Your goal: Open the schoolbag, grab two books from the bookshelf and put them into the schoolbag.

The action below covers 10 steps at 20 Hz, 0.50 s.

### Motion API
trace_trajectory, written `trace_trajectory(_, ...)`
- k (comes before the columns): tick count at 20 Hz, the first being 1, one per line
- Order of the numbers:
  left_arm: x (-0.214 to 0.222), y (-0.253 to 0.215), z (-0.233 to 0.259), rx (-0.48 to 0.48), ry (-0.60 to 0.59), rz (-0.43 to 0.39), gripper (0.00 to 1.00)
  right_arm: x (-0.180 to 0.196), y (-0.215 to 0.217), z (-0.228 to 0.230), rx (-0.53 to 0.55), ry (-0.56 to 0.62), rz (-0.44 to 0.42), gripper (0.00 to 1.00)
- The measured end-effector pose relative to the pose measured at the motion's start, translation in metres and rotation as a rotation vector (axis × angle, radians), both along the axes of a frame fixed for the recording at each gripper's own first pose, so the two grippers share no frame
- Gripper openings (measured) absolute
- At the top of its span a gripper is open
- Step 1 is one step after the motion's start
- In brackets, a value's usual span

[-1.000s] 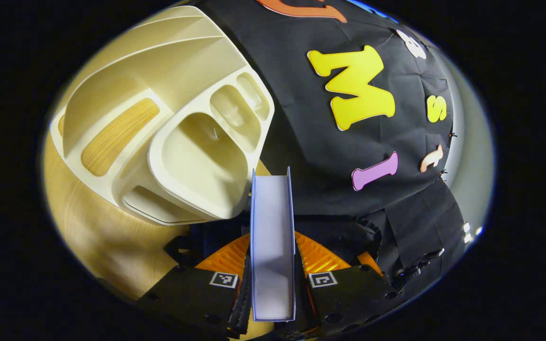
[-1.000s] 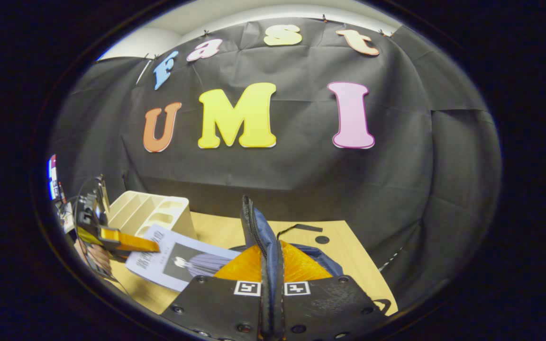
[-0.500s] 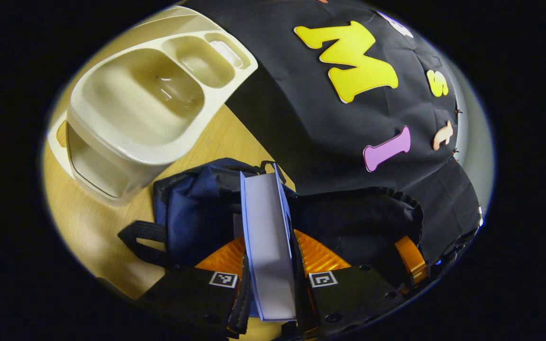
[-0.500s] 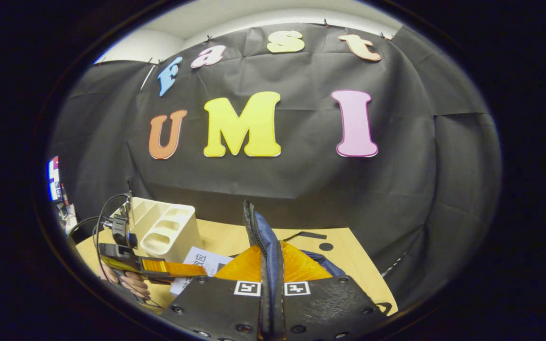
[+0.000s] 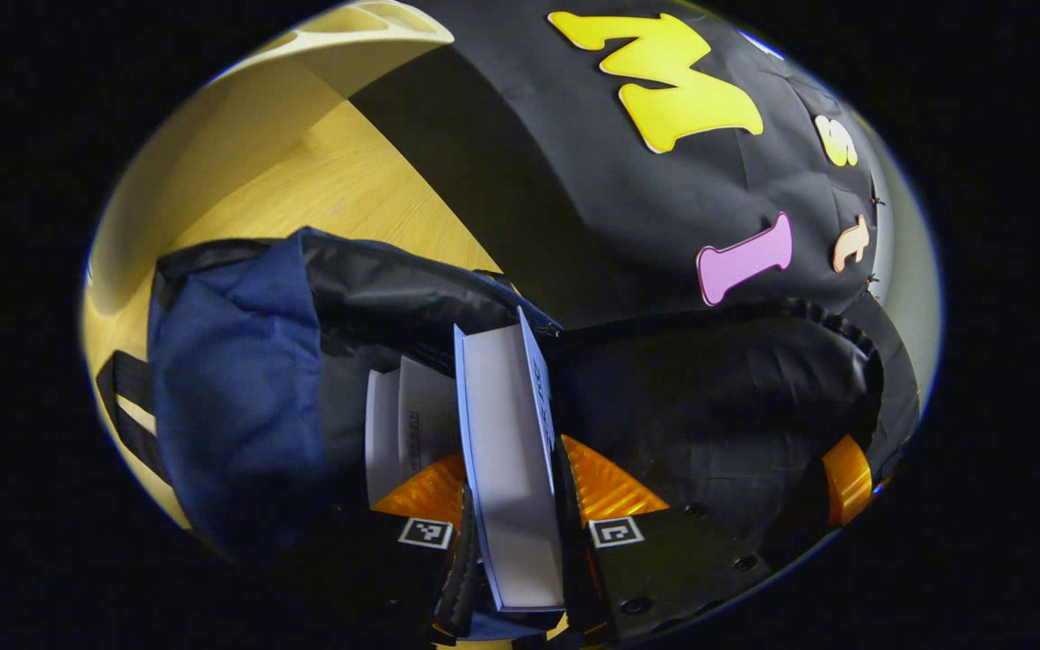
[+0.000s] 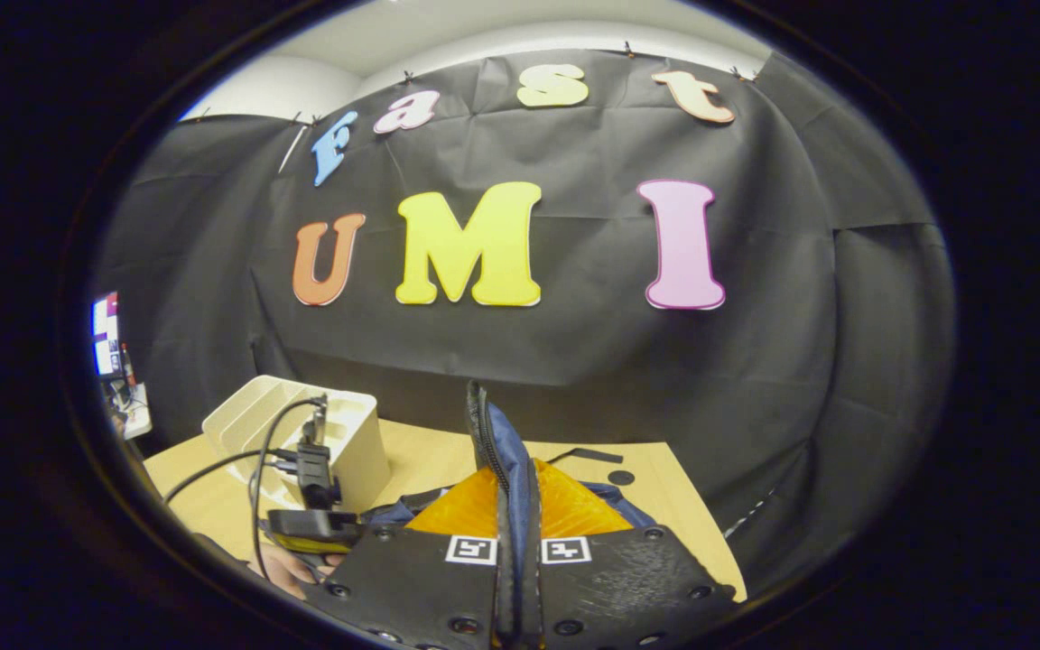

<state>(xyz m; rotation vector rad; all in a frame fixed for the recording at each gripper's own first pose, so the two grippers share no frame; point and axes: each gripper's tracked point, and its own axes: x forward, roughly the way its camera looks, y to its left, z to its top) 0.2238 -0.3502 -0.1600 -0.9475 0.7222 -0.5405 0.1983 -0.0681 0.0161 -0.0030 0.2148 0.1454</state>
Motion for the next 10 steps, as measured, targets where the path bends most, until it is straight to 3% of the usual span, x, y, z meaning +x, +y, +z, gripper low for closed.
trace_trajectory(4,0.005,-0.004,-0.008,0.004,-0.019,0.017,0.41,0.001,-0.003,-0.007,0.009,0.007,-0.004,0.05)
trace_trajectory(7,0.002,0.0,-0.022,0.013,0.029,0.007,0.44,0.001,-0.006,-0.014,0.009,0.022,-0.01,0.02)
trace_trajectory(10,0.002,0.002,-0.024,0.125,0.006,-0.001,0.58,0.0,-0.01,-0.023,0.015,0.042,-0.025,0.03)
